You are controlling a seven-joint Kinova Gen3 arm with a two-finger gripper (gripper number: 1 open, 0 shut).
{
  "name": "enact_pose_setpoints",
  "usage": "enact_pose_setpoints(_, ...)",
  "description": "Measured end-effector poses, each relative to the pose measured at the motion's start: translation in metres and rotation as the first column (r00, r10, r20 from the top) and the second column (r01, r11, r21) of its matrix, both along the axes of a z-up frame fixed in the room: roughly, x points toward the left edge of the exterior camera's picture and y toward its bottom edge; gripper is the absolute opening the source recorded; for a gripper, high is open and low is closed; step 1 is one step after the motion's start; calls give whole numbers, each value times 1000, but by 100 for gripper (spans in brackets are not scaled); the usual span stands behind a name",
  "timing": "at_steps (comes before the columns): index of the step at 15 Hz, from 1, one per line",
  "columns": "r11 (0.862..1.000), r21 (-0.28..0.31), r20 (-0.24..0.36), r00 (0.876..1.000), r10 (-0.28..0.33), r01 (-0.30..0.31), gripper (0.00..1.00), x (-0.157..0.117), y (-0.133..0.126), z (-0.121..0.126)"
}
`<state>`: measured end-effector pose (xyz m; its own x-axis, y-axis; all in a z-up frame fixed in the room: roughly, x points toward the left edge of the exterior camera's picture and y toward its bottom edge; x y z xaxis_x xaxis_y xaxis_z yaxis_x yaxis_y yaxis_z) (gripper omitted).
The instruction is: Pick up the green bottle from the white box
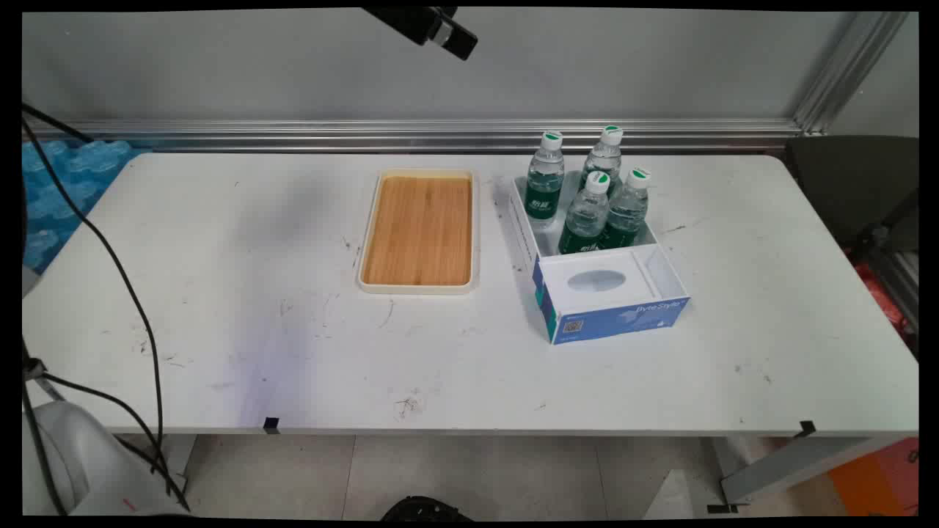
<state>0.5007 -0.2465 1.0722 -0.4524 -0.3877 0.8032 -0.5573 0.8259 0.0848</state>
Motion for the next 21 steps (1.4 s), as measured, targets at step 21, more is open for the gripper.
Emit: enact_pose_setpoints(21,998,59,237,971,-23,9,100,-92,-63,-126)
